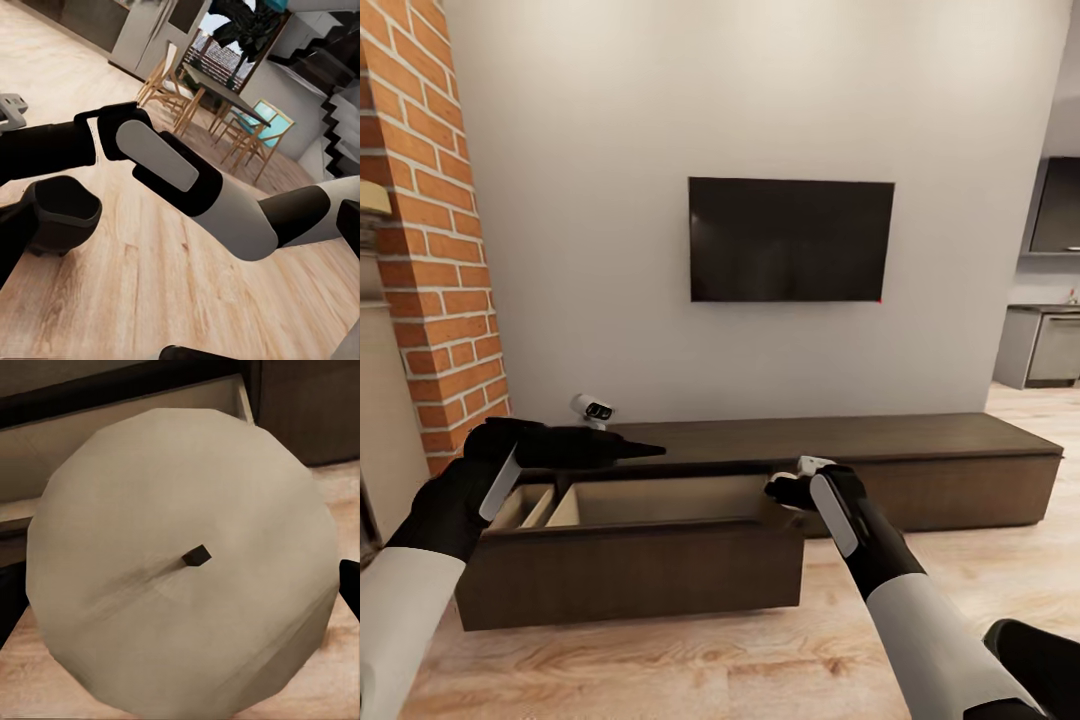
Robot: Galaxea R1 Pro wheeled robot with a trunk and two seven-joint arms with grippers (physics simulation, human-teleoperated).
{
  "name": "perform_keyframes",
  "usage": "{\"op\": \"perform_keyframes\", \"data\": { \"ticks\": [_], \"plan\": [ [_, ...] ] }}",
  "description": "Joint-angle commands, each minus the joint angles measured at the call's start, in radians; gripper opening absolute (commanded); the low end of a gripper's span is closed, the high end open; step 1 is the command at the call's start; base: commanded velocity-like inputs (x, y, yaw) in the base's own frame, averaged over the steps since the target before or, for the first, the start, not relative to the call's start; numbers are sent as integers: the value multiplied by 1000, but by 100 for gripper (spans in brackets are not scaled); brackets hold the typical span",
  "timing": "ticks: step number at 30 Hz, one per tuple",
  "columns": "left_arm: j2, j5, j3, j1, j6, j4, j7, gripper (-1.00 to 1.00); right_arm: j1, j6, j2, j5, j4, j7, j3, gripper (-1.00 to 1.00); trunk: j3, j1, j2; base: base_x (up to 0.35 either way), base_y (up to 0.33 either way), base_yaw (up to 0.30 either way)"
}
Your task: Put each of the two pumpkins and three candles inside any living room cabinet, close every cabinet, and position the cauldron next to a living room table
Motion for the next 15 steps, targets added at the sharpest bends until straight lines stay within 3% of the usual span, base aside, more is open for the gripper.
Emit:
{"op": "perform_keyframes", "data": {
  "ticks": [1,7,15],
  "plan": [
    [1,1,-2,-1,11,0,-4,100,-1,2,0,-9,-1,-10,2,-100,-1,0,-1,1,0,269],
    [1,1,-2,-1,11,0,-4,100,-1,2,2,-9,-2,-10,1,-100,-1,0,-1,74,0,243],
    [1,0,-3,-1,11,1,-4,100,-1,0,2,-8,-2,-10,1,-100,-1,0,-1,272,0,50]
  ]
}}
